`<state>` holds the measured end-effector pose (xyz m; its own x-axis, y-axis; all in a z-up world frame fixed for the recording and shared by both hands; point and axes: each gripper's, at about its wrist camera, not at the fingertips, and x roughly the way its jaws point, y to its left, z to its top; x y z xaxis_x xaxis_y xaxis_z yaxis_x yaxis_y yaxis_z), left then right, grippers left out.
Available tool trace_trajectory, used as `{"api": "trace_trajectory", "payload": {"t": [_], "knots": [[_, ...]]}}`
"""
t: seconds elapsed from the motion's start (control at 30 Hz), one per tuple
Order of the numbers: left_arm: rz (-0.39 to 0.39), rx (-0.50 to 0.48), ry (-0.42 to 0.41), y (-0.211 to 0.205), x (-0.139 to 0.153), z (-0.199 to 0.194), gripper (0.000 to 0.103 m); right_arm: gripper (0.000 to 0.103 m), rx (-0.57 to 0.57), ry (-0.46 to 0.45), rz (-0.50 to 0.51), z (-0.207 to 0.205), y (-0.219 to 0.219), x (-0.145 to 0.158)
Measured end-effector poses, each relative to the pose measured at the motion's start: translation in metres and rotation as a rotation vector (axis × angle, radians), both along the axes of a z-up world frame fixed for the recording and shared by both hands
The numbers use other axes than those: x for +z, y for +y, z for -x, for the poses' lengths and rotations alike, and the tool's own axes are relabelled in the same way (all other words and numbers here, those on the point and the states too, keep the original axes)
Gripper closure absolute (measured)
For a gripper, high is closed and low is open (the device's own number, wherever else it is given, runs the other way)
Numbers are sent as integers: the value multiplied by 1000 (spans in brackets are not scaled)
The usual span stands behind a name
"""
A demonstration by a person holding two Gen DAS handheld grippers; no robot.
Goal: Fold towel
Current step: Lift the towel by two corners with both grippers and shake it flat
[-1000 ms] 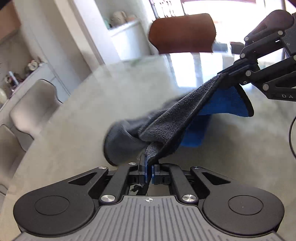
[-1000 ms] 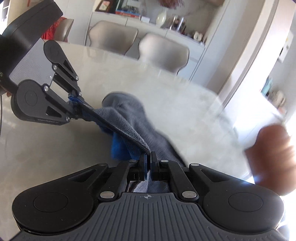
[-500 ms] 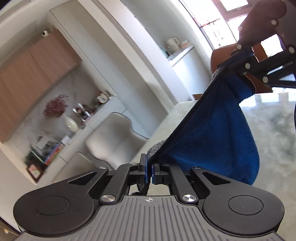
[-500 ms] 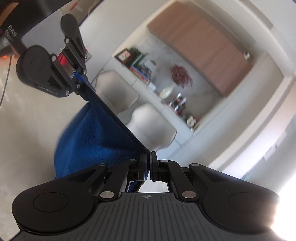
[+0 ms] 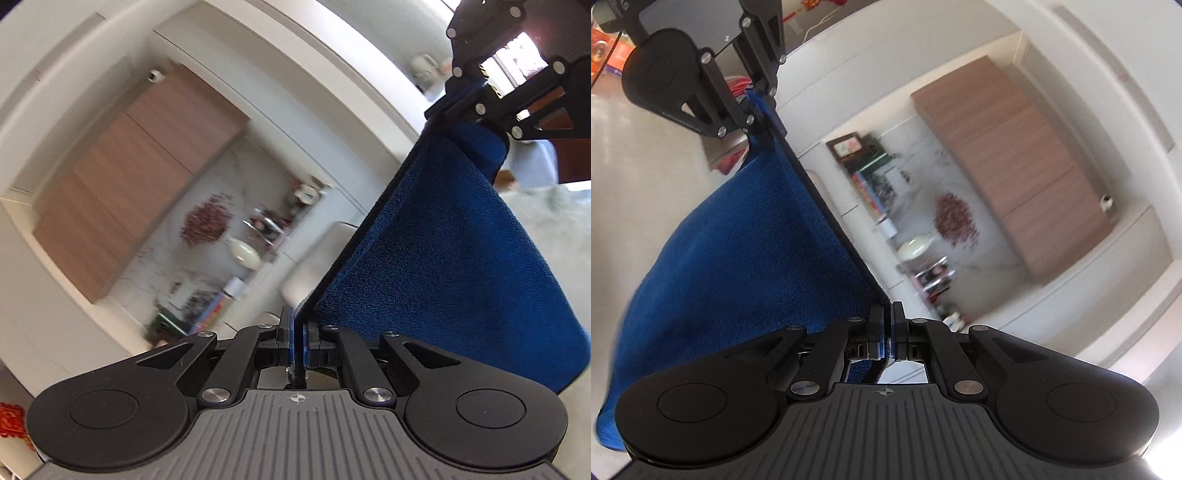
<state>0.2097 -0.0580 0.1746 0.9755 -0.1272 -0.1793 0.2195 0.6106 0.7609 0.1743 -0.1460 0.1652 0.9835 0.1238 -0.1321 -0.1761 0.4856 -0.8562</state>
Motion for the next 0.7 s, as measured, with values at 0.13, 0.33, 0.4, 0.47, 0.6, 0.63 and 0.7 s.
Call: {"api": "trace_trajectory", "payload": {"t": [0.13, 0.33, 0.4, 0.47, 0.6, 0.63, 0.7], "knots": [[-50, -18, -11, 2, 1, 27, 100, 101, 37, -36, 43, 9, 3, 14], [-135, -68, 125, 7, -68, 88, 100, 101, 58, 120, 112, 70, 6, -41], [-121, -78, 243, 11, -108, 117, 100, 101, 68, 222, 120, 95, 10, -69], [-112, -93, 352, 13, -144, 142, 100, 101, 74, 368, 110, 125, 10, -107], [-115, -97, 558, 15, -209, 179, 100, 101, 57, 612, 76, 163, 11, -168], [-104, -91, 594, 18, -219, 182, 100, 101, 53, 659, 72, 171, 12, -181], [-83, -77, 651, 19, -238, 196, 100, 101, 49, 736, 69, 184, 15, -202]]}}
